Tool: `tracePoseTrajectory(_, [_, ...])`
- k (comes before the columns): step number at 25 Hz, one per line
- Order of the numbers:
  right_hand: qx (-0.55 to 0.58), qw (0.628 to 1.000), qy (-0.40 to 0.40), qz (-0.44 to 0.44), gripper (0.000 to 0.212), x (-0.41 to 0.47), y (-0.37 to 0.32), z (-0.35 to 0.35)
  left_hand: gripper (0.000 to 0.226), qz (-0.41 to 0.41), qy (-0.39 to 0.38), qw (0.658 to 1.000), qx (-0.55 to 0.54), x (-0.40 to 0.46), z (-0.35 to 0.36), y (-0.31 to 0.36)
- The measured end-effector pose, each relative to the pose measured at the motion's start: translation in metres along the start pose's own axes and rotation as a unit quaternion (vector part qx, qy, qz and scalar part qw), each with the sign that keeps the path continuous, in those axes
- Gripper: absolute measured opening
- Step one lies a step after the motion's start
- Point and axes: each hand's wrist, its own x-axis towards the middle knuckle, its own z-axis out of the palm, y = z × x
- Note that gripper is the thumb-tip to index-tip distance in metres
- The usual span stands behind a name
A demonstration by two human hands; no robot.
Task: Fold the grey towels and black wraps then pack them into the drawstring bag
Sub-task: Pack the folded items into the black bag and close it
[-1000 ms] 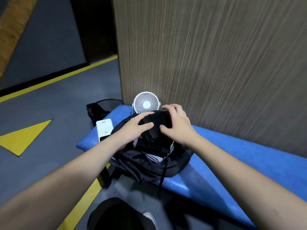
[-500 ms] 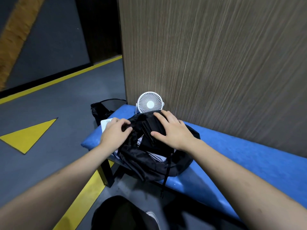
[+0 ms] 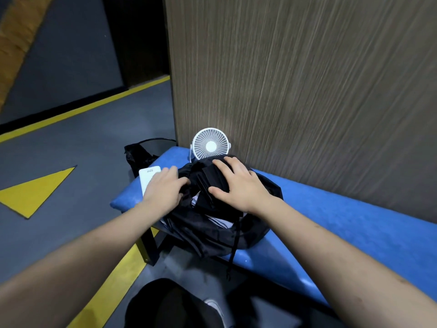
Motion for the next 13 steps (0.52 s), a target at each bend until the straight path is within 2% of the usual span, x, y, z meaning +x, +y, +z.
tracePoseTrajectory(2, [0.0,1.0,0.001,0.002,0.081,0.0,0.001,0.001,0.039,0.113,-0.056,0.989,0.082,0.013,-0.008,-0.005])
tracePoseTrajectory(4, [-0.005,1.0,-0.001,0.003,0.081,0.001,0.0,0.001,0.041,0.156,-0.148,0.966,0.142,0.023,-0.016,-0.007])
tracePoseTrajectory(6, [-0.008,1.0,-0.004,0.004,0.08,0.002,-0.001,-0.001,0.036,0.186,-0.181,0.952,0.161,0.025,-0.018,-0.008])
tracePoseTrajectory(8, [-0.008,1.0,-0.006,0.007,0.08,0.002,-0.002,-0.001,0.024,0.22,-0.202,0.945,0.136,0.021,-0.017,-0.006])
tracePoseTrajectory(10, [-0.012,1.0,-0.009,0.009,0.08,0.003,-0.003,-0.002,0.014,0.243,-0.233,0.94,0.062,0.016,-0.02,-0.01])
tracePoseTrajectory(13, [-0.019,1.0,-0.021,0.011,0.08,0.004,-0.005,-0.004,0.024,0.222,-0.273,0.934,-0.068,0.012,-0.046,-0.021])
